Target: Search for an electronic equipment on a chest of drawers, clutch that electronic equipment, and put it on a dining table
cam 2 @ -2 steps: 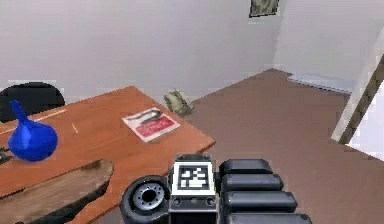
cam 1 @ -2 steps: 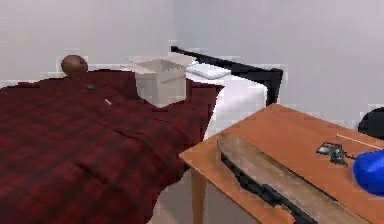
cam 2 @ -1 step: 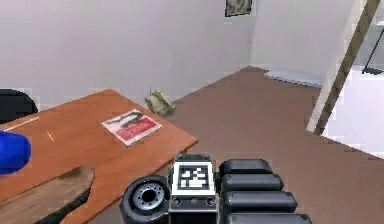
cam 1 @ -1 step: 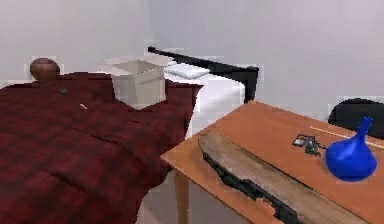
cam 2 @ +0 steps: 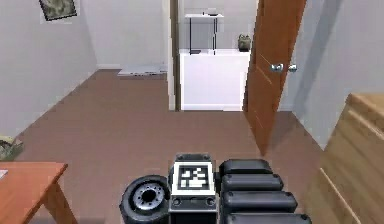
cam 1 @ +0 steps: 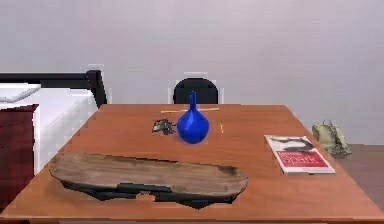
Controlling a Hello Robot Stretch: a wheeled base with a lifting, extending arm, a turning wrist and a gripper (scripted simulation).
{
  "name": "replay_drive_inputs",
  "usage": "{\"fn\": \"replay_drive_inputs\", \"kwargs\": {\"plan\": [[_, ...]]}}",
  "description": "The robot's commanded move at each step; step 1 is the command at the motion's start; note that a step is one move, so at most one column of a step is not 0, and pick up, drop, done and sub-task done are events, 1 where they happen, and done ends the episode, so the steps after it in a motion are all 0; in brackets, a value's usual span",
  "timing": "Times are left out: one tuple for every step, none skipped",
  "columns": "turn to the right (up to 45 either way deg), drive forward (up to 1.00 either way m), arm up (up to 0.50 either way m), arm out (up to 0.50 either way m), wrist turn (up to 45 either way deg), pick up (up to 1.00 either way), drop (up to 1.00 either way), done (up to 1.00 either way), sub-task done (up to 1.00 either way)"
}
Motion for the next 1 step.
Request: {"fn": "replay_drive_inputs", "kwargs": {"plan": [[0.0,0.25,0.00,0.00,0.0,0.00,0.00,0.00,0.00]]}}
